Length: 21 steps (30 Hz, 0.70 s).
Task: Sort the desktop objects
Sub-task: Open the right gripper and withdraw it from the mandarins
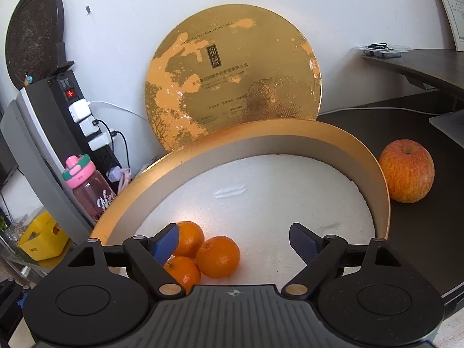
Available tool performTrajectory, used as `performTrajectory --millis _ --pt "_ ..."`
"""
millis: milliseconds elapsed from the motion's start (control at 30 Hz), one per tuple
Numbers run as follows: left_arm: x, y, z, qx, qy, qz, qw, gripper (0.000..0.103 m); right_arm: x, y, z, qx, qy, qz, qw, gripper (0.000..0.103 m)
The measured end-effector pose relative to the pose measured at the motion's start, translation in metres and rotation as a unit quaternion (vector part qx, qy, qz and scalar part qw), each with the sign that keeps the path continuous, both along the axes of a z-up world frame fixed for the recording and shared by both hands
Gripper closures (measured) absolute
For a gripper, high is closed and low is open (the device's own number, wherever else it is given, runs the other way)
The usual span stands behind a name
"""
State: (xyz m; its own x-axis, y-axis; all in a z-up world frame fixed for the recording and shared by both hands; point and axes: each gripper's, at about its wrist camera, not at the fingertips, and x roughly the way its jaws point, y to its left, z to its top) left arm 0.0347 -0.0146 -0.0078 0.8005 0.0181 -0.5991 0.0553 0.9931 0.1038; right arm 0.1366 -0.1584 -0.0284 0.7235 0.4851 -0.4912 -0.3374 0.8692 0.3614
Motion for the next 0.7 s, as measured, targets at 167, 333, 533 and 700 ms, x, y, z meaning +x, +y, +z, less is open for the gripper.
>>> performTrajectory --millis 167,333,533,700 --pt "-0.0002 0.0017 0.0003 -0.002 0.0 0.004 1.0 0.0 -0.0027 0.0024 0.003 0.003 -0.006 0.011 1.0 0.018" --pt "-0.0003 0.0035 0.0005 -0.003 0.0 0.008 1.0 0.0 -0.0023 0.0045 0.003 0.003 -0.004 0.013 1.0 0.018" --pt "0.0006 0.0063 -0.0004 -0.007 0.001 0.012 0.9999 0.0 -0.0019 0.0049 0.0027 0.01 -0.007 0.011 1.0 0.017" --pt "0.0024 0.0082 0.0006 -0.005 0.0 0.016 0.9999 0.0 -0.0025 0.0038 0.0015 0.033 -0.015 0.008 0.999 0.017"
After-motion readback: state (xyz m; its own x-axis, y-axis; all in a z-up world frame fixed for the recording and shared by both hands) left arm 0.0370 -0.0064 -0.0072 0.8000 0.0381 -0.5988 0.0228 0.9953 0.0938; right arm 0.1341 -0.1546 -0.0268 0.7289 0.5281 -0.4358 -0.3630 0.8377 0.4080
